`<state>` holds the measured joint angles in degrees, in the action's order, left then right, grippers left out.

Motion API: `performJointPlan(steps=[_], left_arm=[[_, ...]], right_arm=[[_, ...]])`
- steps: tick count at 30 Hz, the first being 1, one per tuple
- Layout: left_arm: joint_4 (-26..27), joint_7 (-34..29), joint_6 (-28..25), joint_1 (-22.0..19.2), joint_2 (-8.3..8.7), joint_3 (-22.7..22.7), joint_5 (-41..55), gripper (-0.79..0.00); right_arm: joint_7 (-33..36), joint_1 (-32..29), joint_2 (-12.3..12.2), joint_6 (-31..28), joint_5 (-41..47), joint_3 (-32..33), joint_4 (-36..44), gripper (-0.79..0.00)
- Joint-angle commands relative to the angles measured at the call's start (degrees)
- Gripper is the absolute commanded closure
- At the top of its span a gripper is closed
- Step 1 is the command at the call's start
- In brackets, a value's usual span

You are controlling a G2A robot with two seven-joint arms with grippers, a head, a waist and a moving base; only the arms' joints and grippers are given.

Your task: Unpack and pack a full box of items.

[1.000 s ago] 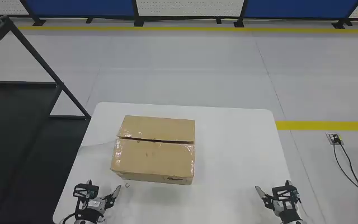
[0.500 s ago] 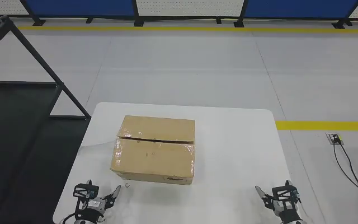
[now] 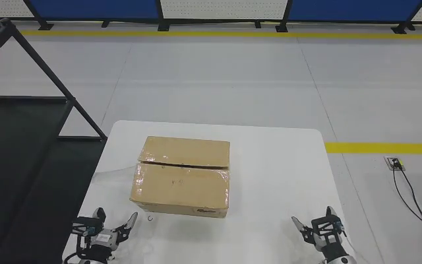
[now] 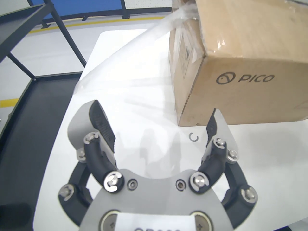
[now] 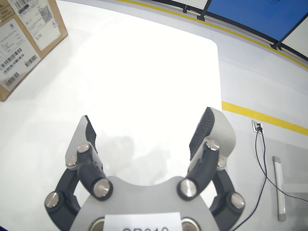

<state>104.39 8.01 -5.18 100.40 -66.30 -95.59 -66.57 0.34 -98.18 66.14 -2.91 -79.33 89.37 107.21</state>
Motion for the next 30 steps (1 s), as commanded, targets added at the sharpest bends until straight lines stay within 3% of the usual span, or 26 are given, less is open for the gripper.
performJointPlan(steps=[1, 13, 25, 30], left_arm=[[0.5, 0.9, -1.0, 0.4, -0.03, -0.9, 1.8, -0.785], [4.1, 2.5, -5.3, 2.8, -0.04, -6.5, 6.6, -0.785], [4.1, 2.5, -5.3, 2.8, -0.04, -6.5, 6.6, -0.785], [3.5, -3.3, -3.0, -0.8, -0.24, -6.0, 11.8, -0.785]], right_arm=[[0.2, 0.1, 0.0, -0.7, -0.5, -0.4, 1.3, -0.785], [5.1, 2.4, 0.1, -5.7, -1.9, -3.2, 9.1, -0.785], [5.5, 2.5, 0.1, -5.9, -2.7, -3.4, 9.8, -0.785], [3.7, 4.3, 0.6, -5.2, 3.3, -4.6, 8.8, -0.785]])
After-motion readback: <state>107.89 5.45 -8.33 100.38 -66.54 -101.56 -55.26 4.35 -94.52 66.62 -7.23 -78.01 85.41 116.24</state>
